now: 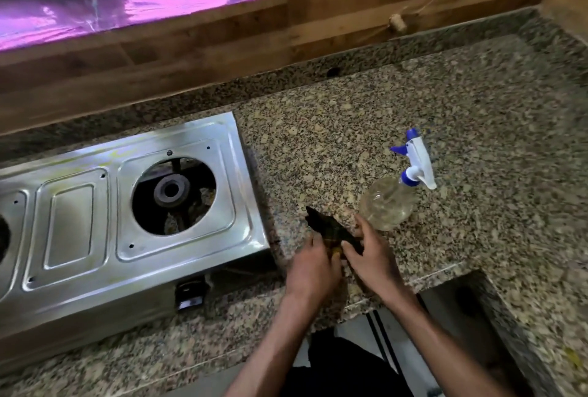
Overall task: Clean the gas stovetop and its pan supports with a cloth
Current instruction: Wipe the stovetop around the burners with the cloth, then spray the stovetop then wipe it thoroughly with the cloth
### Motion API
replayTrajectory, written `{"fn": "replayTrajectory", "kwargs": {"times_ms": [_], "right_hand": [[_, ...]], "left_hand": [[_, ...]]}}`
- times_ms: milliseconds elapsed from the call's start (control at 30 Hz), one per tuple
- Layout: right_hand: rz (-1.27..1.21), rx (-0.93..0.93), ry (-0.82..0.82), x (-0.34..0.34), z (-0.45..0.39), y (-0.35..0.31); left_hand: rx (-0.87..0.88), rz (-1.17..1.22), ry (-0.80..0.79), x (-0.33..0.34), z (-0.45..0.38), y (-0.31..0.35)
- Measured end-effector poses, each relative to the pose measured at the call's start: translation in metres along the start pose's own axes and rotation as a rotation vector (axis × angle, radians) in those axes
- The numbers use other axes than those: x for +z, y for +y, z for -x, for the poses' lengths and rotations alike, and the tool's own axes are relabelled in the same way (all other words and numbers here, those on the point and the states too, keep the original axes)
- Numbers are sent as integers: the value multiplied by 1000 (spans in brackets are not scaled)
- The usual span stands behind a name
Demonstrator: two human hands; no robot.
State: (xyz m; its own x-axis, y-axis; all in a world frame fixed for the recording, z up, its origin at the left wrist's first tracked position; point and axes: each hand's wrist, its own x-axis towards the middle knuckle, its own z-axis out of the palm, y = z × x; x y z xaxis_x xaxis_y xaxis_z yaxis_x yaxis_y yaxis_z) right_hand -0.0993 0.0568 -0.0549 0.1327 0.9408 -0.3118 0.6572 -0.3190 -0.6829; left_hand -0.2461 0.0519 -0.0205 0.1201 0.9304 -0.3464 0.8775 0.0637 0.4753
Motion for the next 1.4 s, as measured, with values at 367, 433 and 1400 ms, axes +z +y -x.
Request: {"fn": "replayTrajectory", "kwargs": {"times_ms": [367,433,1400], "right_hand": [[-675,109,56,-11,-16,-23],[-751,9,60,-21,-7,-31],[-289,-471,148,-119,-77,-43]], "left_hand": [[-182,753,262,-13,-34,18],[-100,867,339,-26,-35,24],[93,-54,709,-76,31,-35]]}}
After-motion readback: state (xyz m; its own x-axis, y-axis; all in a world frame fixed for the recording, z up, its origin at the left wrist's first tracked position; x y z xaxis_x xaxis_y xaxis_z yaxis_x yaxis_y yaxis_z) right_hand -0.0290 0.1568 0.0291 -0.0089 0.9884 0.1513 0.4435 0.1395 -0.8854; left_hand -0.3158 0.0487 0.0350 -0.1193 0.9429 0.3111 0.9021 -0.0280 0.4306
